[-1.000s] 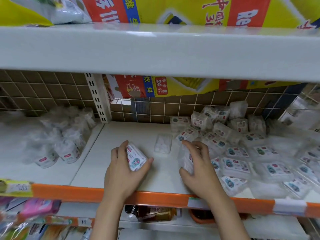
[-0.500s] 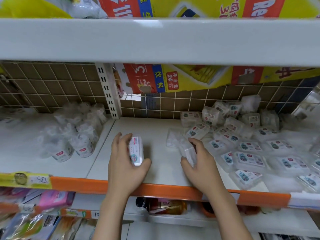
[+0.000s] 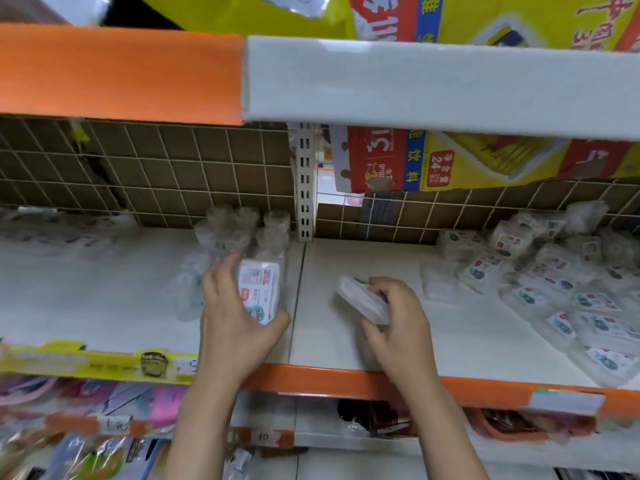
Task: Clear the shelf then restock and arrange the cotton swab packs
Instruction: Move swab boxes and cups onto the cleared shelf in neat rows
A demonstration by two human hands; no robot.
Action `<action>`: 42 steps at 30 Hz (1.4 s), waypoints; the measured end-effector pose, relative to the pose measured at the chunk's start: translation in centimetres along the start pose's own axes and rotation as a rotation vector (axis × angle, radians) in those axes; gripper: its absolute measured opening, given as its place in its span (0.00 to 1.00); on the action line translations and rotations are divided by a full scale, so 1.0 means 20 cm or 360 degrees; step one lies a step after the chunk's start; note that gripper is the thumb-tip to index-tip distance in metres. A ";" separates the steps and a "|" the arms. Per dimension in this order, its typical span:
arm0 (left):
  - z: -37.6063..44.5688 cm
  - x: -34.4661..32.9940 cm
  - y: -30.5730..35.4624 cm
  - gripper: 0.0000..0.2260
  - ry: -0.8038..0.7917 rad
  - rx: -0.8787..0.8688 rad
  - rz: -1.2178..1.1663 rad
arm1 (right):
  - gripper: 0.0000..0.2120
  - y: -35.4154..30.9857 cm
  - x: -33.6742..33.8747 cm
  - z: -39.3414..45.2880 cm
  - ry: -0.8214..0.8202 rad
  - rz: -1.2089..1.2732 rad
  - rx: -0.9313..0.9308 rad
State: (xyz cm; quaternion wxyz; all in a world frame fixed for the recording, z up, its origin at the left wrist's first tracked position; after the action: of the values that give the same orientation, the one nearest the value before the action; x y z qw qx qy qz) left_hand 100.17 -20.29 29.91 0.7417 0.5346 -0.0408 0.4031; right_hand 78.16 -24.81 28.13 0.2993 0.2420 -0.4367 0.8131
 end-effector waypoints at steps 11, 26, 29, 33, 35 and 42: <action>0.07 0.05 -0.06 0.38 -0.0038 -0.0087 -0.0035 | 0.15 -0.08 -0.05 0.06 0.0155 -0.0019 0.0023; 0.18 0.24 -0.19 0.25 0.0114 -0.0279 -0.0045 | 0.19 -0.25 -0.24 0.20 0.0214 0.0088 0.0111; 0.25 0.35 -0.28 0.24 0.0124 -0.0268 -0.0104 | 0.19 -0.38 -0.32 0.23 0.0263 0.0093 0.0143; 0.35 0.52 -0.45 0.25 0.0030 -0.0270 -0.0165 | 0.19 -0.57 -0.48 0.26 0.0341 0.0152 0.0118; 0.39 0.62 -0.55 0.24 -0.0035 -0.0294 -0.0183 | 0.19 -0.70 -0.59 0.26 0.0352 0.0161 0.0113; 0.48 0.93 -0.97 0.22 -0.0116 -0.0181 -0.0084 | 0.19 -1.07 -0.92 0.22 0.0259 0.0132 0.0143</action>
State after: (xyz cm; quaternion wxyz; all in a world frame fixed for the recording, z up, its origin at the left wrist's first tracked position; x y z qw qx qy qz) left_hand 128.70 -19.99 28.40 0.7792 0.5068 -0.0768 0.3607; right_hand 106.75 -24.27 30.42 0.2886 0.1699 -0.3836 0.8606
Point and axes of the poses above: each hand's wrist, its own z-axis towards the middle knuckle, its own x-axis out of the back of the hand, y = z × x, the point moved 8 cm from there along z, towards the middle knuckle, and after that the axes turned 4 degrees about -z, right-handed, at the moved point
